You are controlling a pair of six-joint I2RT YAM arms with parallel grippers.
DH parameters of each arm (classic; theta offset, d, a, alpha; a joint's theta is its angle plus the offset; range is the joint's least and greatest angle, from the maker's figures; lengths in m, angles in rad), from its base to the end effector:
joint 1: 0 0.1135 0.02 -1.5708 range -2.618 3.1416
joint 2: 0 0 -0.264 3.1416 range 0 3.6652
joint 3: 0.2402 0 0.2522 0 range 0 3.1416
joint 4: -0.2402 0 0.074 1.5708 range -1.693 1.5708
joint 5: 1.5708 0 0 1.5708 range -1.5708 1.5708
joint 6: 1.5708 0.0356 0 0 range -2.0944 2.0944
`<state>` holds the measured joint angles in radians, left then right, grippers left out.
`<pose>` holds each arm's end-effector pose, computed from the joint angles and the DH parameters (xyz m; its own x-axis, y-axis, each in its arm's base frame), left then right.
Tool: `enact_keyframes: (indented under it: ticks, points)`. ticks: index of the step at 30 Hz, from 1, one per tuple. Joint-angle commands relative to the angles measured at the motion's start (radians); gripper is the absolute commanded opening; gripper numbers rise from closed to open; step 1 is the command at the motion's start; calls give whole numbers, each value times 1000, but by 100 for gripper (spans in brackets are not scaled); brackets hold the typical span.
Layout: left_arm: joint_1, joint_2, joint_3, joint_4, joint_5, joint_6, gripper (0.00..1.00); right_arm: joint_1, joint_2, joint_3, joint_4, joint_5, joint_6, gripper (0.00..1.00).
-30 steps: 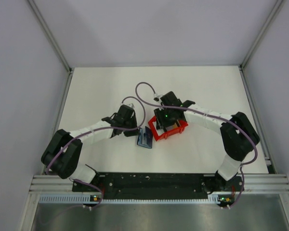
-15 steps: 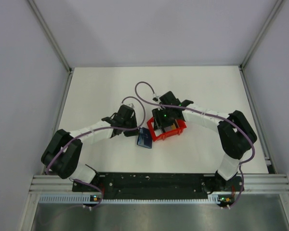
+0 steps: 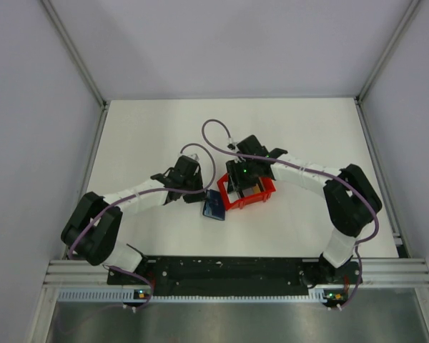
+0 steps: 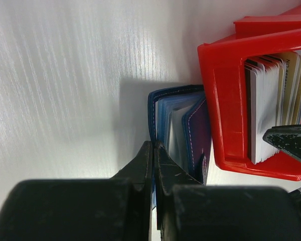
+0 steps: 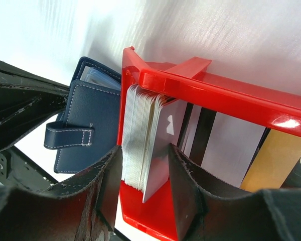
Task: Put the credit cards into the card holder
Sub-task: Pick up the credit card from the storage box.
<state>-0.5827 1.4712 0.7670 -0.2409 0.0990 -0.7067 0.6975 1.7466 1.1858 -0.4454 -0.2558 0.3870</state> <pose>0.2347 -0.1589 0.1746 -0.9017 -0.1796 -0.3934 0.0138 0.8973 -0.4412 0.2729 0.2404 0.2023 -0.8733 -0.2554 -0.4148 -0.4272 0.8109 0.3999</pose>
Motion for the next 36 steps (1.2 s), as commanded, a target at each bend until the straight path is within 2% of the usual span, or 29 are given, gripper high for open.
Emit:
enact_keyframes:
  ticks: [1,8,12,14,19,22,24,26,28,32,36]
  points:
    - [3,-11,32,35,1,7,0,11,-71,8,66,-30,27,41]
    - [1,-9,31,35,1,6,0,10,-81,0,70,-16,33,38]
    - [3,-5,34,40,5,6,0,7,-76,-3,70,-25,33,32]
    - [3,-6,31,37,7,7,0,7,-78,-3,70,-23,36,26]
    - [1,-6,31,37,2,7,0,-4,-84,-9,70,-17,41,23]
    - [3,-8,31,35,2,6,0,-13,-96,-12,70,-22,41,18]
    - [1,-6,32,35,1,7,0,-23,-107,-15,71,-23,35,11]
    - [1,-8,34,35,1,9,0,-41,-122,-25,70,-8,33,11]
    - [3,-8,32,32,1,6,0,-65,-131,-35,70,-28,36,7]
    - [3,-8,32,35,2,10,0,-85,-148,-48,68,-13,26,7]
    - [3,-6,35,35,4,10,0,-93,-136,-46,70,-68,16,8]
